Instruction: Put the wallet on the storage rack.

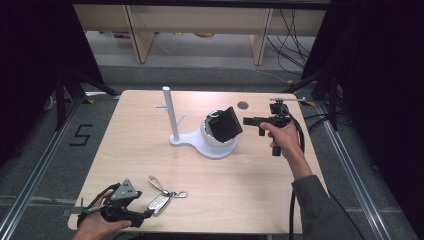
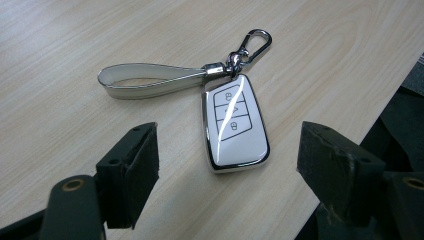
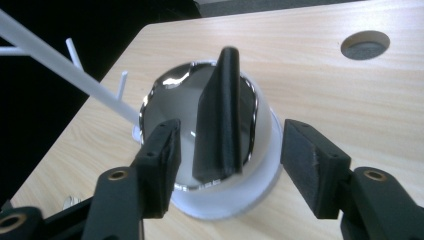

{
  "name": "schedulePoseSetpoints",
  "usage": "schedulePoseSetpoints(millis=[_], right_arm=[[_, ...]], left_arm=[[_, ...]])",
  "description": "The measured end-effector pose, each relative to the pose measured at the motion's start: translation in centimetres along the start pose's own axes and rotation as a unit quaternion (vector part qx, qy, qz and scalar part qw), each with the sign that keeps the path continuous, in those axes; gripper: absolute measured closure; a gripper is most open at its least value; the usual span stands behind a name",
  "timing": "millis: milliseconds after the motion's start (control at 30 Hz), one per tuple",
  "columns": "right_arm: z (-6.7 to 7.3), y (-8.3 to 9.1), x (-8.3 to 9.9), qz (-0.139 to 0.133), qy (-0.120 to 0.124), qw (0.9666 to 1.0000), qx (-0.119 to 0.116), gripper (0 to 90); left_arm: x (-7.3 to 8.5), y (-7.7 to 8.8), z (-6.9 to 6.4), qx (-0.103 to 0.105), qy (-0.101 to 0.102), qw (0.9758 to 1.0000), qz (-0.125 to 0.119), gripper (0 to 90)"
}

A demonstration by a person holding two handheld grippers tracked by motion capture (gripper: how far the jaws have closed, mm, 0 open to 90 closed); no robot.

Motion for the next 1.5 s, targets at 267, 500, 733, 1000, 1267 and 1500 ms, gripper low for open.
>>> schedulePoseSetpoints(millis=[267, 500, 733, 1000, 1267, 1500], right_arm=[[-0.6, 1.4, 2.7, -0.011, 0.028, 0.9995, -0.009, 38.4], [-1.0, 2.0, 5.6, -0.016, 0.023, 0.9993, -0.025, 36.3], [-1.2, 2.0, 7.6, -0.014, 0.054, 0.9979, -0.031, 35.8], [-1.4, 2.0, 9.4, -0.005, 0.055, 0.9982, -0.022, 35.0], [-1.8, 1.8, 12.9, 0.019, 0.069, 0.9973, -0.012, 33.6], [-2.5, 1.6, 16.0, 0.056, 0.099, 0.9935, 0.010, 33.5]], left_arm=[[0.0, 0.0, -0.1, 0.002, -0.003, 1.0000, 0.000, 24.4], [0.1, 0.0, 0.0, -0.004, 0.000, 1.0000, -0.001, 24.5], [0.4, 0.2, 0.0, -0.004, -0.006, 1.0000, 0.003, 24.4], [0.4, 0.1, -0.1, -0.003, 0.008, 0.9999, -0.007, 24.4], [0.2, 0.1, 0.1, -0.007, 0.007, 0.9999, -0.008, 24.0], [0.2, -0.2, 0.1, -0.009, 0.008, 0.9999, -0.005, 23.6]])
Point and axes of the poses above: each handheld gripper's, and its own axes: y roughly backward along the jaws, x roughly out of its underside, z roughly to its left, the point moved 8 cm from there along -y, roughly forward along the jaws, and after that the axes turned 11 degrees about -y, right-handed, at the moved point
